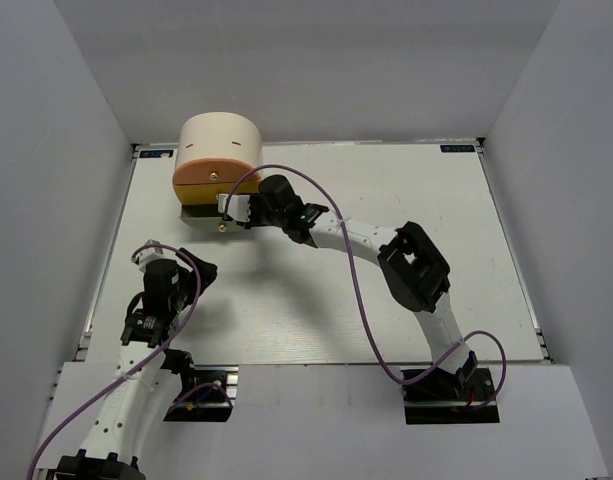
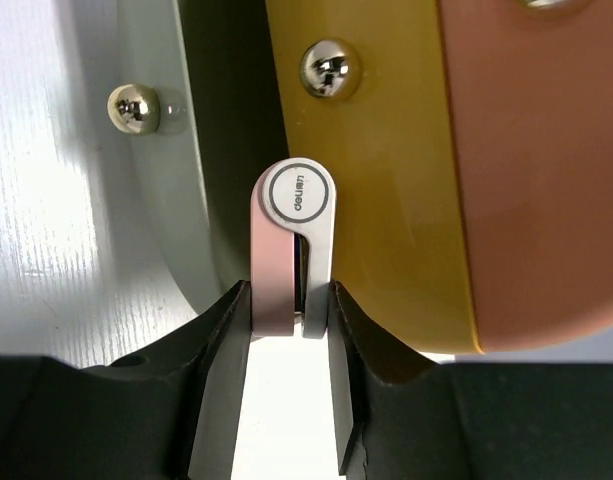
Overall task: Sort the stationery into containers
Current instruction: Place the stapler in the drawer.
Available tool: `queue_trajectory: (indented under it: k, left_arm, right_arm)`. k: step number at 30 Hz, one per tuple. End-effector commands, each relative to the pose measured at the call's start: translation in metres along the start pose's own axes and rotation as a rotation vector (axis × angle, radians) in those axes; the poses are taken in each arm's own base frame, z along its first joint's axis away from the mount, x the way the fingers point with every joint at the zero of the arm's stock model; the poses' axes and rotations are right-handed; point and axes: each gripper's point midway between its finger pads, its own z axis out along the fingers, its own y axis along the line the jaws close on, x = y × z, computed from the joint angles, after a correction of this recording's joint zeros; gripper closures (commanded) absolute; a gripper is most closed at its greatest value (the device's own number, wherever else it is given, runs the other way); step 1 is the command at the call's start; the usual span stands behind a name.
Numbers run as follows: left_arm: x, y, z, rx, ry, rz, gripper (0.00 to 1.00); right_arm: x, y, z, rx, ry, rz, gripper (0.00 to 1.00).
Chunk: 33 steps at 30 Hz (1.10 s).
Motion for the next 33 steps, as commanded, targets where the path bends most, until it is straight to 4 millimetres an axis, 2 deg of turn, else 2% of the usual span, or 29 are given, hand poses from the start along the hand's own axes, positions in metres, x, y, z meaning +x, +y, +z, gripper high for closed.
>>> queue_trajectory:
  k: [1,4,5,9,11,17,19,20,21,24,26,27,28,29,30,31,32,33]
  left_arm:
    - [-0.003,-0.001,0.000,0.010,-0.016,0.002,0.12]
    - [-0.003,-0.001,0.000,0.010,-0.016,0.002,0.12]
    - [-0.003,-0.001,0.000,0.010,-0.016,0.002,0.12]
    - [-0.003,-0.001,0.000,0.010,-0.016,0.002,0.12]
    - [-0.002,0.000,0.001,0.003,-0.009,0.002,0.12]
    - [-0.002,-0.003,0.005,0.013,-0.006,0.002,0.12]
    - [-0.002,-0.011,0.007,0.043,0.005,0.001,0.12]
    - [-0.002,-0.012,0.008,0.045,0.004,-0.008,0.12]
    - [0.000,-0.016,0.009,0.064,0.020,-0.008,0.12]
    - [0.006,-0.022,0.015,0.087,0.051,-0.033,0.18]
    - [0.007,-0.024,0.019,0.098,0.056,-0.047,0.23]
    - [0.010,-0.025,0.021,0.101,0.076,-0.057,0.32]
    - [0.012,-0.027,0.022,0.109,0.085,-0.057,0.36]
    - [0.012,-0.027,0.022,0.109,0.085,-0.057,0.40]
    - [0.013,-0.029,0.023,0.114,0.094,-0.066,0.50]
    - [0.010,-0.032,0.022,0.122,0.087,-0.066,0.55]
    - [0.013,-0.029,0.021,0.106,0.101,-0.066,0.61]
    - [0.012,-0.027,0.020,0.100,0.092,-0.066,0.66]
  right_arm:
    - [-0.019,-0.027,0.002,0.083,-0.053,-0.043,0.63]
    - [-0.018,-0.021,0.006,0.071,-0.048,-0.049,0.58]
    - [-0.019,-0.021,0.005,0.070,-0.049,-0.048,0.50]
    - [-0.019,-0.020,0.005,0.066,-0.046,-0.045,0.38]
    - [-0.020,-0.021,0.003,0.067,-0.051,-0.040,0.35]
    - [-0.033,-0.030,-0.010,0.078,-0.073,-0.019,0.35]
    - [-0.039,-0.033,-0.016,0.075,-0.090,0.000,0.40]
    - [-0.048,-0.045,-0.026,0.097,-0.109,0.031,0.44]
    - [-0.049,-0.043,-0.029,0.086,-0.110,0.046,0.54]
    - [-0.055,-0.051,-0.049,0.079,-0.126,0.115,0.67]
    - [-0.064,-0.042,-0.058,0.023,-0.164,0.143,0.72]
    - [-0.068,-0.036,-0.065,-0.018,-0.188,0.161,0.72]
    - [-0.077,-0.030,-0.070,-0.067,-0.228,0.162,0.72]
    - [-0.076,-0.017,-0.072,-0.126,-0.225,0.169,0.72]
    - [-0.081,-0.006,-0.075,-0.199,-0.273,0.156,0.72]
    - [-0.080,0.021,-0.083,-0.336,-0.296,0.128,0.67]
    - [-0.087,0.035,-0.088,-0.423,-0.350,0.108,0.67]
    - [-0.083,0.045,-0.081,-0.464,-0.360,0.046,0.69]
